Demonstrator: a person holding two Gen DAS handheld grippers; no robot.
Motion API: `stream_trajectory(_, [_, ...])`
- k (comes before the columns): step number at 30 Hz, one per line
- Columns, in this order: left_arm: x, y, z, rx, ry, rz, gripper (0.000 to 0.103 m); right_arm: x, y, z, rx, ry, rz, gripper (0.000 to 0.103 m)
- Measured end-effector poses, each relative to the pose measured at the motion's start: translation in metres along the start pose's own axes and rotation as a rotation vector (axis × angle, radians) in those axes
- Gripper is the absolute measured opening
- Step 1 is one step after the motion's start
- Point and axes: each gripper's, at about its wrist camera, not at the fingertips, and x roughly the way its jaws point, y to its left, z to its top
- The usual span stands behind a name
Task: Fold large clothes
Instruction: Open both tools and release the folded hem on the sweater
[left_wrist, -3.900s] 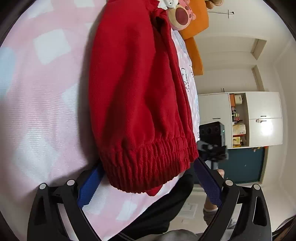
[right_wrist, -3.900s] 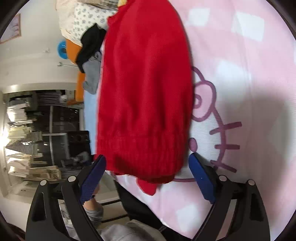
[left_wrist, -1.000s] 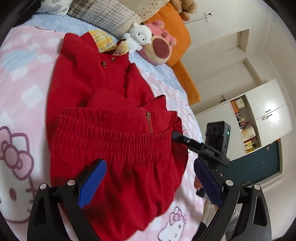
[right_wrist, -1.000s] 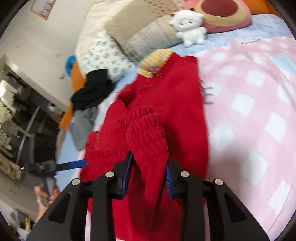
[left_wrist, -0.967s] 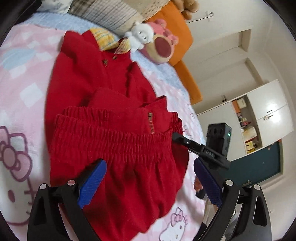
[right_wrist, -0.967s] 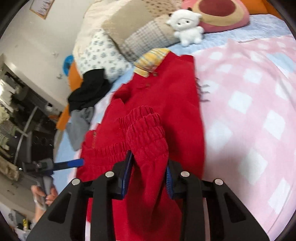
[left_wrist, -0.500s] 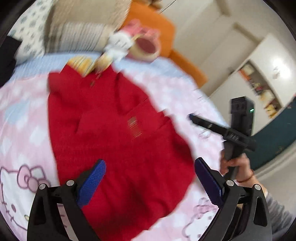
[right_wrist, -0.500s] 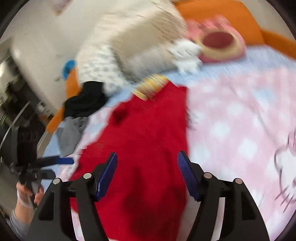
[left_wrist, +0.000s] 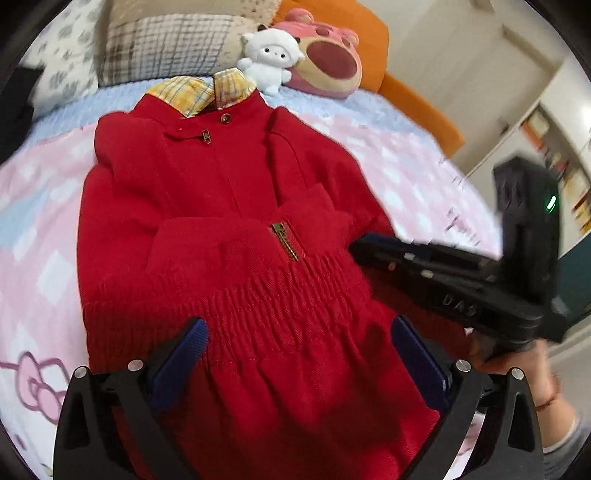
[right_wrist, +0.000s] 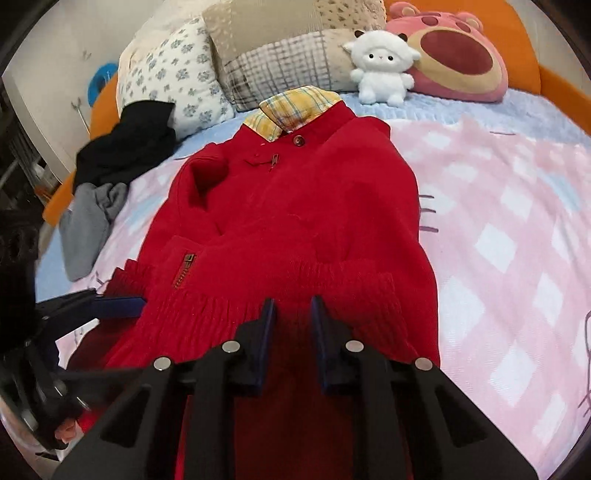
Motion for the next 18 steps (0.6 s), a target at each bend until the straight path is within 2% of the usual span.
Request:
stream_trajectory(3, [-0.018, -0.012, -0.003, 0.017, -0.013, 0.031, 0.1, -0.012, -0.002, 0.005, 0.005, 0.018, 0.018, 0.02])
stream_trajectory(5, [-0.04, -0.018, -0.008, 0.045, -0.06, 0.04, 0.1, -0.034, 0.002, 0.006, -0.045, -0.036, -0.007, 0.021])
stream_trajectory(6, [-0.043, -0.019, -0.009, 0.059, -0.065, 0.08, 0.1, -0.04, 0.005, 0.005, -0.063, -0.052, -0.025, 0.022])
stream_trajectory(7, [-0.044, -0.018, -0.01, 0.074, -0.059, 0.145, 0.1, -0.043, 0.008, 0.003, -0.08, -0.06, -0.047, 0.022])
stream_trajectory(8, [-0.042, -0.014, -0.012, 0.073, -0.045, 0.167, 0.1, -0.041, 0.011, 0.001, -0.09, -0.054, -0.07, 0.022])
stream_trajectory(10, [-0.024, -0.001, -0.015, 0.039, 0.008, 0.154, 0.1, -0.028, 0.013, -0.003, -0.095, -0.04, -0.088, 0.023])
stream_trajectory(11, [-0.015, 0.001, -0.02, 0.047, 0.014, 0.172, 0.1, -0.019, 0.013, -0.006, -0.089, -0.027, -0.086, 0.023])
stream_trajectory(14, [-0.023, -0.009, -0.022, 0.102, -0.006, 0.204, 0.1, -0.022, 0.014, -0.008, -0.114, -0.038, -0.089, 0.023])
stream_trajectory(15, [-0.031, -0.011, -0.024, 0.116, -0.007, 0.199, 0.1, -0.029, 0.016, -0.008, -0.142, -0.039, -0.08, 0.036])
stream_trajectory(16, [-0.041, -0.014, -0.027, 0.144, -0.013, 0.193, 0.1, -0.042, 0.019, -0.009, -0.189, -0.043, -0.055, 0.078])
stream_trajectory(17, [-0.051, -0.019, -0.03, 0.185, -0.025, 0.191, 0.1, -0.059, 0.022, -0.012, -0.247, -0.065, -0.061, 0.095])
stream_trajectory(18, [-0.067, -0.026, -0.038, 0.257, -0.043, 0.198, 0.1, -0.072, 0.026, -0.017, -0.294, -0.097, -0.072, 0.097])
